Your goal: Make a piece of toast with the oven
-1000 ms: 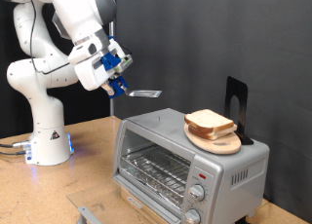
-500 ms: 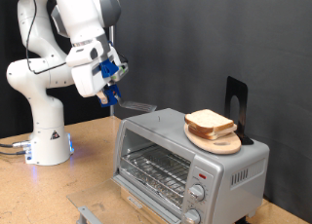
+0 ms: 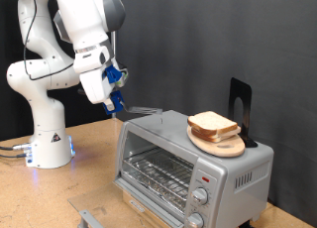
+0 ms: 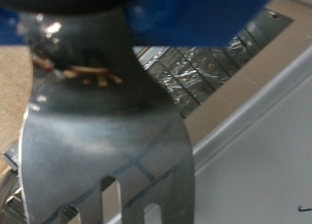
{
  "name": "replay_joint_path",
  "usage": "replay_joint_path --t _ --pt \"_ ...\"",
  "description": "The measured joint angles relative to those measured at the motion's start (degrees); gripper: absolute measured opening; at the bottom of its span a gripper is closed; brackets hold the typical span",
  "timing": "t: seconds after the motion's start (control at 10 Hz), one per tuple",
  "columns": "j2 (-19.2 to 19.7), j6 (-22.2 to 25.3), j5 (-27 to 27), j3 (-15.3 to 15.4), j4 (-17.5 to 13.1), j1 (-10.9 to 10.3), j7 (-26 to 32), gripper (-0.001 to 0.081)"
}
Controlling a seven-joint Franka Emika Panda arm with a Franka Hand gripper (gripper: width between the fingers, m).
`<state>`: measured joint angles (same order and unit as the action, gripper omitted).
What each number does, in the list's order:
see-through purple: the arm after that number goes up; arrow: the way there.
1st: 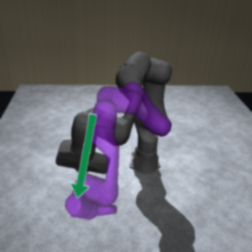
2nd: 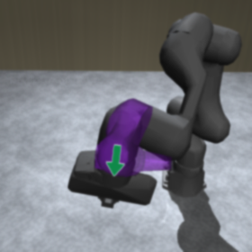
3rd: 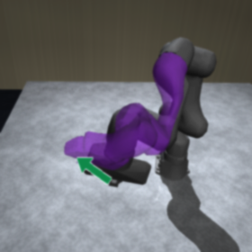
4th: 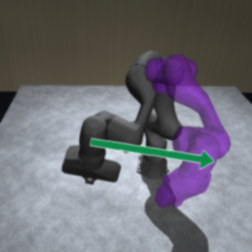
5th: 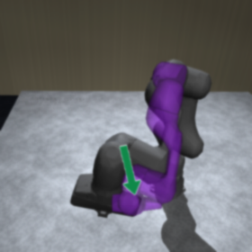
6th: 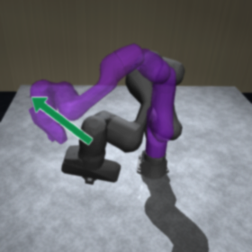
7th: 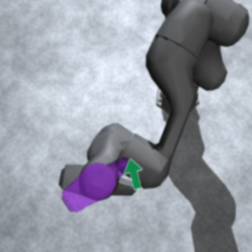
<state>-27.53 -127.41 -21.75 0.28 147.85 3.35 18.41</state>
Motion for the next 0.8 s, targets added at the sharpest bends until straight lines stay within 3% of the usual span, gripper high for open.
replay_joint_path --t 0.4,0.8 --pt "5.54 -5.56 0.16 -0.01 -2.47 0.79 -0.34 0.0384" --pt "11.33 -6.28 -0.53 0.33 -6.58 0.70 -0.59 0.0384"
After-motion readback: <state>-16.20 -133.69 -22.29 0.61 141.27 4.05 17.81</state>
